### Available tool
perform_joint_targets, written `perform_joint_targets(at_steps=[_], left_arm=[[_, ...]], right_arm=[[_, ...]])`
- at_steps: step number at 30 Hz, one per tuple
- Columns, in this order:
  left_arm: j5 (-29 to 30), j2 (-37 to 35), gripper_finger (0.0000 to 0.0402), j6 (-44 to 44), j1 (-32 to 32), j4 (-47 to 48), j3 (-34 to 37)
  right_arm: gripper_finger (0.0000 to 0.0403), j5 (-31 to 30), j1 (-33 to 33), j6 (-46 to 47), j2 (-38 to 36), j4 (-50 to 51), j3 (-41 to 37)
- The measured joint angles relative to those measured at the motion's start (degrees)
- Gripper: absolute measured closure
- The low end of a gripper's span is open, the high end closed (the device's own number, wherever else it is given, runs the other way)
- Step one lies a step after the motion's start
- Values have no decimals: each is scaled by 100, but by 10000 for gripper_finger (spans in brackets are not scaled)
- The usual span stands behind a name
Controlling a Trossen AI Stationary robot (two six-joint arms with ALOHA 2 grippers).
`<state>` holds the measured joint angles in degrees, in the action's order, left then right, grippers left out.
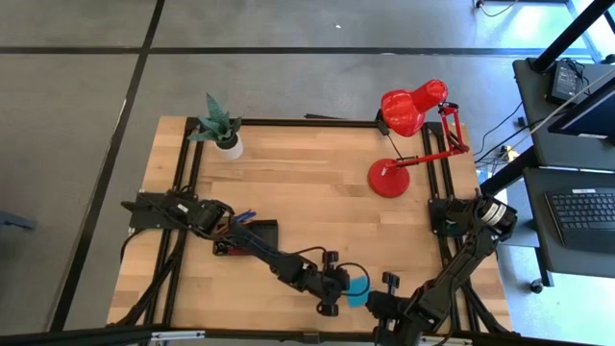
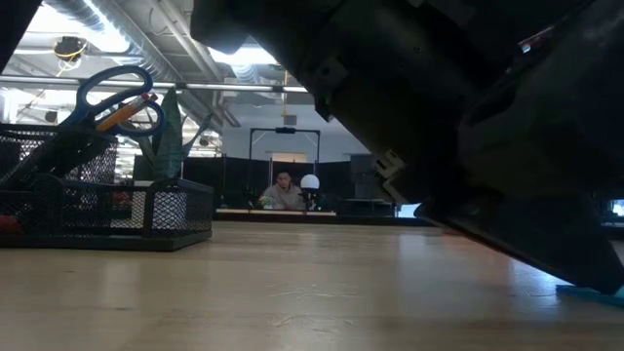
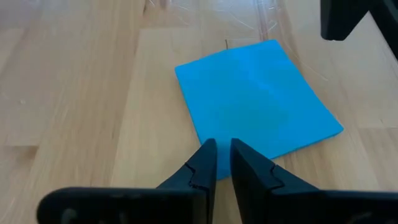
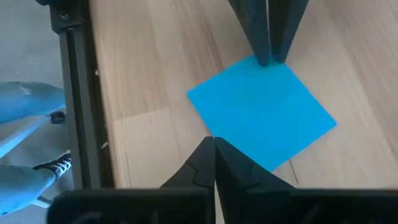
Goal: Pick and place office supplies into organizer
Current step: Put the blue sticky note into the right compartment of the desk organizer
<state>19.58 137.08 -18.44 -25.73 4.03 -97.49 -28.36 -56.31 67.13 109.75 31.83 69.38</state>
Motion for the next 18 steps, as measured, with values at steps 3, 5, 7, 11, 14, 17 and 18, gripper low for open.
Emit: perform_joint_targets(at_steps=[3,5,7,11,14,17,18], left_arm=[[-18,0,364,14,-3,16,0],[-70,0,368,16,3,69,-5],[-60,49,372,-29,18,110,-20],[-75,136,379,-150,47,83,-23],[-96,145,379,-184,56,48,-23],[-101,153,380,-185,56,55,-20],[-101,153,380,-185,56,39,-16]], right_arm=[[395,0,0,-1,0,-2,0],[395,0,0,5,0,-6,0],[395,0,-2,7,0,-21,0],[395,-50,0,-5,0,-291,0],[395,-52,4,7,2,-618,0],[391,23,5,-6,2,-655,0],[387,25,4,-5,2,-638,0]])
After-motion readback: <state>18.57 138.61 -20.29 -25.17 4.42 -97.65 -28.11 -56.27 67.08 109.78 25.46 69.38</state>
